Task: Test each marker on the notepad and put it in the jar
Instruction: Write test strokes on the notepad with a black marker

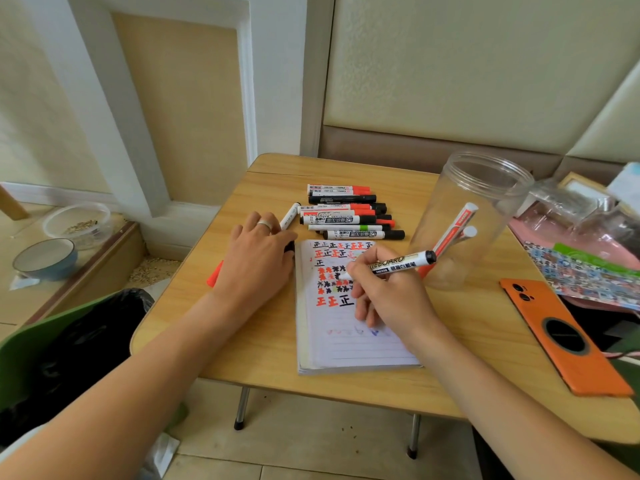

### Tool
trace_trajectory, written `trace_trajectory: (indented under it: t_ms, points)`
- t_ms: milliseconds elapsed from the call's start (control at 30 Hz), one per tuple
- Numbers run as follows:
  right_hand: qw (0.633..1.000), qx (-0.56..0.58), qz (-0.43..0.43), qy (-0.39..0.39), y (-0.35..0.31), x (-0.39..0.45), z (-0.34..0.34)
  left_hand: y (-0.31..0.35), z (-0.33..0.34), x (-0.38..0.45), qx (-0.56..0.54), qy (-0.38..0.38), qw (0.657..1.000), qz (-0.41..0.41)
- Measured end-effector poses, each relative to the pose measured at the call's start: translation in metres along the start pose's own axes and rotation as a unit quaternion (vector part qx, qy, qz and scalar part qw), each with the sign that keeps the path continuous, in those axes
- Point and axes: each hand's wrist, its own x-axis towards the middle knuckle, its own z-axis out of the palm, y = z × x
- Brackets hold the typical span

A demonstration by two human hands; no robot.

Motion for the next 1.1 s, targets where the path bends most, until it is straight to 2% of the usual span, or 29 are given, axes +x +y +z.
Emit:
trace_trajectory:
  t_ms: [333,567,700,800,900,1100]
  points:
    - [1.0,0.025,0.004,-0.01,-0.001,-0.002,0.002,0.003,0.0,-0.002,-0.044,-0.027,0.999,-0.006]
    - [0.999,0.028,-0.008,-0.017,0.0,-0.002,0.001,-0.001,-0.003,-0.005,-0.12,-0.039,0.992,-0.022]
    - [0.999,0.038,-0.015,-0.022,-0.002,-0.002,-0.001,0.002,-0.008,-0.008,-0.166,0.015,0.986,-0.033]
    - [0.998,0.064,-0.018,-0.021,-0.002,-0.003,-0.001,0.009,-0.016,-0.011,-0.234,0.03,0.972,0.003]
    - [0.996,0.088,-0.023,-0.017,-0.001,-0.003,-0.002,0.016,-0.014,-0.015,-0.217,0.012,0.974,0.058]
    - [0.993,0.107,-0.037,-0.034,0.001,-0.003,-0.004,0.019,-0.011,-0.017,-0.224,0.012,0.97,0.09]
